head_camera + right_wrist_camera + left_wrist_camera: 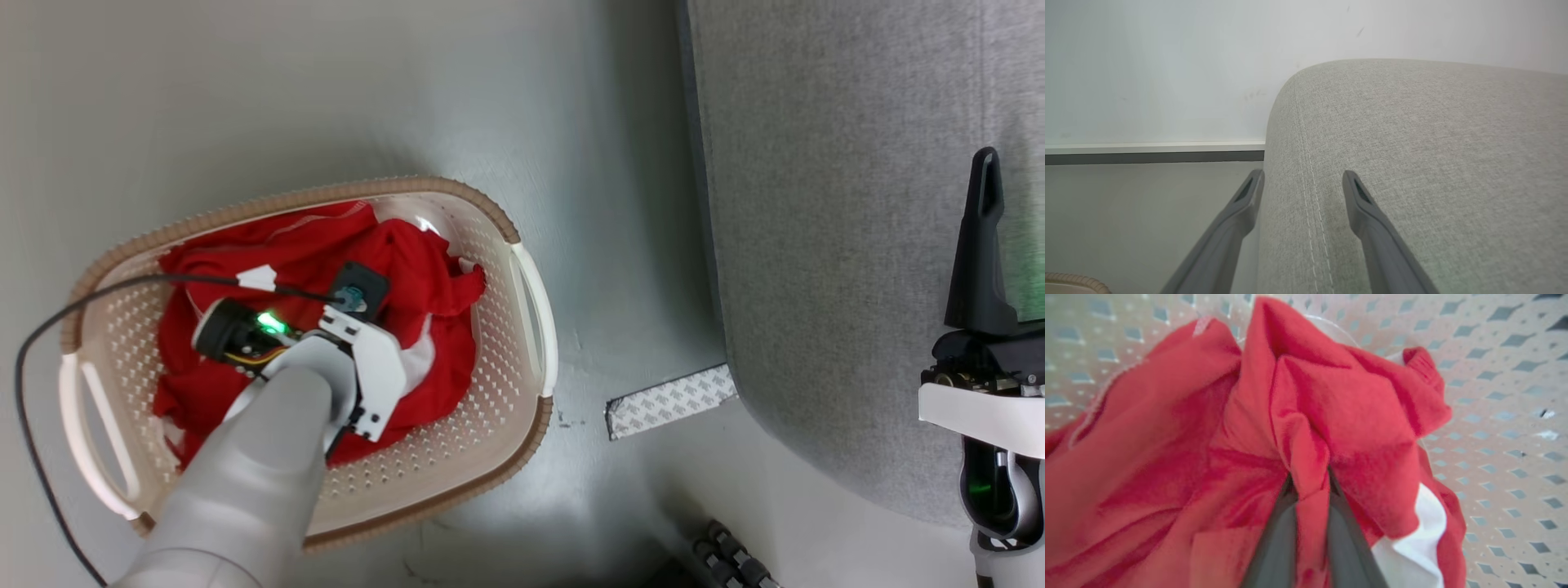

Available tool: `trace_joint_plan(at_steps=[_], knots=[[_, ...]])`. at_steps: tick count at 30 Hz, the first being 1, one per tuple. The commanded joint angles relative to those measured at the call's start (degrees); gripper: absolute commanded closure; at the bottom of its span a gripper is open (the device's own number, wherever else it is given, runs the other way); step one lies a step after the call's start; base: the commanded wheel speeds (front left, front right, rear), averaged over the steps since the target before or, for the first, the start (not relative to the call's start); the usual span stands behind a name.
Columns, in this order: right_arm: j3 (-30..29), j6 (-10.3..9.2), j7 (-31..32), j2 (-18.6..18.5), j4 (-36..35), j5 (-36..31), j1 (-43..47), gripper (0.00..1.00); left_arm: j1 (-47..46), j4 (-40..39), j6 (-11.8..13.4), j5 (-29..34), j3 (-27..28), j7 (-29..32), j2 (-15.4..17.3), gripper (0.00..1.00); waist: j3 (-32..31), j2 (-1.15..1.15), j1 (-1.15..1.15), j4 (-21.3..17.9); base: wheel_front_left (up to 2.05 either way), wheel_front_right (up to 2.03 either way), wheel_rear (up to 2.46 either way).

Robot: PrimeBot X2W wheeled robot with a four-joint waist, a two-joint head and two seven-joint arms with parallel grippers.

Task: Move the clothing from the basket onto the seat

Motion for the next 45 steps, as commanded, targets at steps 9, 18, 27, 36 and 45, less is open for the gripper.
trace_joint_plan(at_steps=[9, 18, 27, 36, 45], knots=[[-0.82, -0.14, 0.03, -0.46, 1.78, -1.36, 2.0, 0.0, 3.85, 0.4, -0.25, -2.7, -0.26, -5.83, -1.59, 1.0, -11.49, 0.0, -0.01, 2.99, 0.0, 0.0, 0.0], [-2.83, -0.14, 0.04, -1.64, 4.51, -3.21, 9.42, 0.0, 12.3, -6.25, 0.58, -7.3, 1.61, -9.66, -2.59, 1.0, -26.99, 0.0, -0.01, 7.09, 0.0, 0.0, 0.0], [-4.12, -0.14, 0.03, -2.33, 6.63, -5.17, 16.75, 0.0, 25.11, -23.62, 1.93, -9.73, 3.81, -9.62, -1.37, 1.0, -39.16, 0.0, -0.01, 9.79, 0.0, 0.0, 0.0], [-4.27, -0.14, 0.04, -2.21, 7.85, -6.65, 22.12, 0.0, 36.71, -38.63, 4.73, -11.21, 6.82, -9.64, 0.38, 1.0, -47.56, 0.0, -0.01, 10.64, 0.0, 0.0, 0.0], [-1.36, -0.14, 0.03, -4.18, 10.22, -8.25, 26.78, 0.0, 45.17, -50.39, 8.35, -9.99, 10.76, -9.64, 1.56, 1.0, -53.94, 0.0, -0.01, 12.63, 0.0, 0.0, 0.0]])
